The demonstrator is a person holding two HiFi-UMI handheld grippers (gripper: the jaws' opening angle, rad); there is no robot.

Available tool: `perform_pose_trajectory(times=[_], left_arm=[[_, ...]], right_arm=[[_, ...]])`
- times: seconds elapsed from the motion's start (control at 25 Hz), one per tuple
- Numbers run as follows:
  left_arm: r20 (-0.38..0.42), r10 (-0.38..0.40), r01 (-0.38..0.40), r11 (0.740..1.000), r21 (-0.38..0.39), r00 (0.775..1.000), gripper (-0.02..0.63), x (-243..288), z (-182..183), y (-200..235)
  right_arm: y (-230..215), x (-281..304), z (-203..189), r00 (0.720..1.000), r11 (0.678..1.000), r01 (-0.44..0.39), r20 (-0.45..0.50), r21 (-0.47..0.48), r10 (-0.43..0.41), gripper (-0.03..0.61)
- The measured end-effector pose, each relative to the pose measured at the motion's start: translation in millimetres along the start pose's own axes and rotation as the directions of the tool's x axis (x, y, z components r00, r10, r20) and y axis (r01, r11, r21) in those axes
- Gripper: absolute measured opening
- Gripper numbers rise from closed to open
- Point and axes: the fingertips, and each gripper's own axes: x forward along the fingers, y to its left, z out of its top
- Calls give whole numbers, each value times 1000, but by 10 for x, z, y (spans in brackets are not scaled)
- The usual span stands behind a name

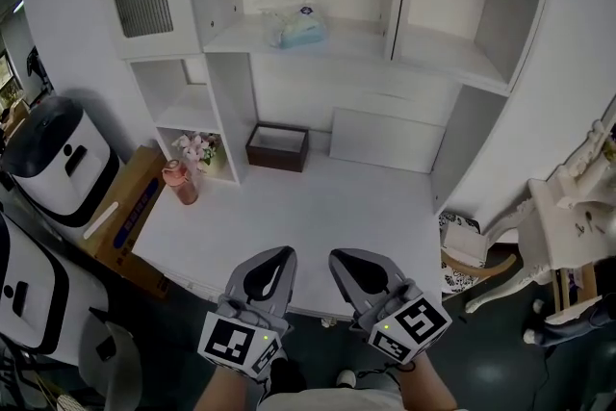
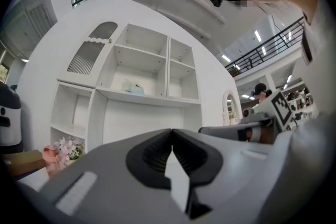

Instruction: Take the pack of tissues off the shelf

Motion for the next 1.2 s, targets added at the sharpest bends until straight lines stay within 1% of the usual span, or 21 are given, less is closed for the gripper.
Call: perform_pose_trajectory(times=[0.24,0.6,1.04,1.2], left_arm=[[0,-41,41,999,-9,999,2,149,-13,403],[-3,-94,93,996,-13,996,2,251,-43,879],[5,-147,147,989,13,989,2,217,-15,1462],[4,-159,159,987,10,987,2,191,-24,1632]], right_arm=[[-68,395,-7,999,999,45,-4,1,-45,2],[-75,865,-30,995,995,96,4,14,-96,2],[15,1399,-39,985,986,169,21,19,-169,2],[78,1542,-47,983,983,183,20,13,-183,2]])
